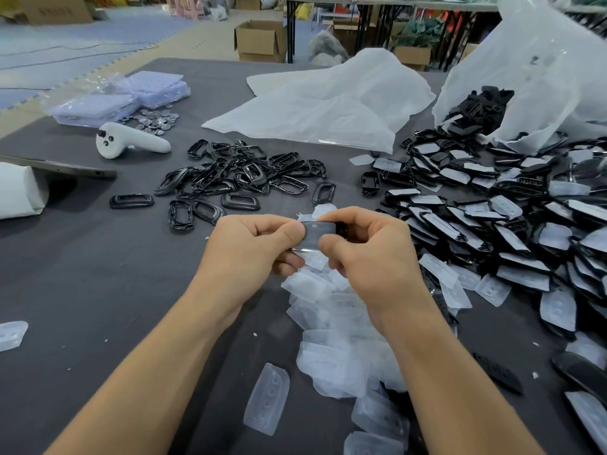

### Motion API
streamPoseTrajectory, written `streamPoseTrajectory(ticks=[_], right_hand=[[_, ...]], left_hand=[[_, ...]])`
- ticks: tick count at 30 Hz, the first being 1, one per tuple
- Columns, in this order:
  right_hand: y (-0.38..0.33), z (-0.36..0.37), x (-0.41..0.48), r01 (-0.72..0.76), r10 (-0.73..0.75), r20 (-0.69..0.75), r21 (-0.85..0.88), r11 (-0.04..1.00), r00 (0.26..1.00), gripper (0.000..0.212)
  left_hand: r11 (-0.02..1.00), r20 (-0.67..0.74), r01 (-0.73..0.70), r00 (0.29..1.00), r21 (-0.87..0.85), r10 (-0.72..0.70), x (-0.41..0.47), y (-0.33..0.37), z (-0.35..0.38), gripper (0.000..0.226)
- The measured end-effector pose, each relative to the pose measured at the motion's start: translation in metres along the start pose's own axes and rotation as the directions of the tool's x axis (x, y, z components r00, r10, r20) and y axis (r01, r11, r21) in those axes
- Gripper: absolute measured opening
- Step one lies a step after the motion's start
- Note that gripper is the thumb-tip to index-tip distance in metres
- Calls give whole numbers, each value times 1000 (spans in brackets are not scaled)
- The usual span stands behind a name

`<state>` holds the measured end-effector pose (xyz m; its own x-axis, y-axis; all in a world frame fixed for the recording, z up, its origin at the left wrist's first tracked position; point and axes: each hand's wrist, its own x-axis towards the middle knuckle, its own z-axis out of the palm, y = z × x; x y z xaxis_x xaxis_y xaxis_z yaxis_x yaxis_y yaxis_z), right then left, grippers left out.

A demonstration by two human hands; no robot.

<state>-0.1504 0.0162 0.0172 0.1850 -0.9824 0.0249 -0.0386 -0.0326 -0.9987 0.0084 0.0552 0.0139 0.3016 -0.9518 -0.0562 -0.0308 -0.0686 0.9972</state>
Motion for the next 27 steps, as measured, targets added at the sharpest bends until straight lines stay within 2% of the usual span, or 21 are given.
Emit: streamPoseTrajectory(ticks=[3,5,8,10,15,17,18,20,22,23,25,27], right_hand=[[-1,-1,0,-32,30,32,60,998,999,39],[-2,0,-1,-19,19,36,17,1000,999,35],[-2,0,-5,105,-102,24,-233,967,995,37],[-1,1,-8,211,-206,59,-422,882,977,46],[2,-2,-6,251,-287,30,-579,776,957,41],[1,-11,-2,245,-355,-33,-661,709,934,42],[0,-17,1,222,-401,-93,-710,668,912,42],[0,-32,7,58,-425,-259,-795,604,867,44],[-1,-46,10,-157,-344,-398,-817,555,850,55],[-1,-49,10,-212,-300,-426,-811,546,854,61],[0,-43,8,-198,-268,-391,-817,541,881,66],[2,-29,5,-111,-289,-303,-839,532,908,62]], left_hand=[[999,36,48,998,-24,-47,1,0,-3,22],[999,12,45,999,-24,-44,1,0,-2,19],[998,-50,29,998,-58,-32,2,-1,0,16],[998,-77,27,997,-60,-32,3,-3,0,16],[997,-92,56,994,-45,-60,5,-6,4,16],[999,-175,4,985,52,5,8,-9,1,14],[987,-225,-30,972,156,65,10,-11,-2,10],[903,-285,-68,937,424,205,13,-14,-9,7],[790,-299,-66,904,610,306,17,-17,-14,11],[742,-292,-64,894,667,339,20,-19,-16,18],[638,-213,-74,908,767,361,32,-26,-19,36],[543,-111,-68,950,837,291,40,-28,-21,52]])
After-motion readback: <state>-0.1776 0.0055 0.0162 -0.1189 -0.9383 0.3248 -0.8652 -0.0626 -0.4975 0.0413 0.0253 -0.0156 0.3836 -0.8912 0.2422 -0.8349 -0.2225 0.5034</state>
